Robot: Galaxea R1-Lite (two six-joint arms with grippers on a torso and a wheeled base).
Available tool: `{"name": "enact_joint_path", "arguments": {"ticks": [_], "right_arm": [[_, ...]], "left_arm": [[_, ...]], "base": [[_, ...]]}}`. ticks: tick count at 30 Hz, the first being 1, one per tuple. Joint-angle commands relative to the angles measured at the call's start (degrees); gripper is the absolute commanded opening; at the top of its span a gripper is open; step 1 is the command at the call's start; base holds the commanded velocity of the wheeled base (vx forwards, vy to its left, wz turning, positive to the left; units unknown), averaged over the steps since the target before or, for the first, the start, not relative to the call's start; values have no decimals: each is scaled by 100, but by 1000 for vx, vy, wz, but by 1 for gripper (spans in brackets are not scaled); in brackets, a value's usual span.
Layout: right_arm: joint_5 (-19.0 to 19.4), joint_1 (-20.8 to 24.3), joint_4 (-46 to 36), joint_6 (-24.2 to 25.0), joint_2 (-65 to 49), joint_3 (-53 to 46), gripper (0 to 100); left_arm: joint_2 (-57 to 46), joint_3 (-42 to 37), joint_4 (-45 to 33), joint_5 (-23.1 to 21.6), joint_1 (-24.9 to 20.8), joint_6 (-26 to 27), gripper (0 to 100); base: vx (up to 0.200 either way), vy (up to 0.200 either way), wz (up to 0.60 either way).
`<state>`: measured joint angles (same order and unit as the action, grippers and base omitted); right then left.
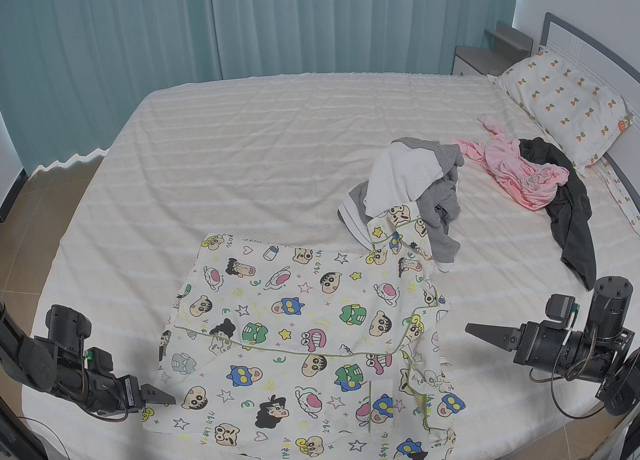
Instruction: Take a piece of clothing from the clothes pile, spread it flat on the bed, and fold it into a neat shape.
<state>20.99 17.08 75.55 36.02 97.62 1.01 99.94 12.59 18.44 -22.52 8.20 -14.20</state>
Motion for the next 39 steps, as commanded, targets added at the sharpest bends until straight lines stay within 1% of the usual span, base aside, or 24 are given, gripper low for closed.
{"name": "enact_joint_path", "arguments": {"ticks": [1,6,8,12,13,15,16,17,18,19,20,23,24,25,26,31,35,38,39], "right_arm": [[1,6,4,1,2,-101,100],[1,-3,13,1,29,-101,100],[1,-3,13,1,55,-101,100],[1,6,4,1,73,-101,100],[1,-3,13,1,82,-92,100],[10,6,13,1,82,-92,100],[10,6,13,1,82,-92,100],[10,15,13,1,73,-101,100],[10,15,13,1,73,-101,100],[10,15,4,1,73,-101,100],[1,15,13,1,73,-101,100],[1,15,4,1,73,-101,100],[1,15,4,1,73,-101,100],[1,24,4,1,82,-101,100],[10,24,4,1,82,-101,100],[1,32,4,1,82,-101,100],[1,24,4,1,73,-101,100],[1,24,4,1,55,-101,100],[1,24,4,1,55,-101,100]], "left_arm": [[254,-82,28,-7,-47,-12,100],[535,-73,80,-16,-56,-21,100],[702,-73,274,-7,-126,-30,100],[817,-46,414,-7,-258,-144,100],[869,-38,537,-7,-486,-443,100],[896,-29,731,-7,-724,-751,100],[896,-29,731,-7,-724,-751,100],[975,-29,977,2,-926,-1032,100],[975,-29,977,2,-926,-1032,100],[1054,-29,1293,19,-996,-1313,100],[1072,-29,1399,28,-996,-1392,0],[1072,-38,1645,151,-979,-1700,0],[1072,-46,1654,169,-979,-1709,0],[1028,-55,1706,300,-970,-1920,0],[992,-73,1724,336,-961,-1990,0],[412,-108,1759,362,-943,-2465,0],[-53,-178,1768,362,-935,-2579,0],[-862,-319,1768,327,-935,-2561,0],[-924,-328,1768,318,-935,-2561,0]], "base": [[0,0,0],[0,0,0],[0,0,0],[0,0,0],[0,0,0],[0,0,0],[0,0,0],[0,0,0],[0,0,0],[0,0,0],[0,0,0],[0,0,0],[0,0,0],[0,0,0],[0,0,0],[0,0,0],[0,0,0],[0,0,0],[0,0,0]]}}
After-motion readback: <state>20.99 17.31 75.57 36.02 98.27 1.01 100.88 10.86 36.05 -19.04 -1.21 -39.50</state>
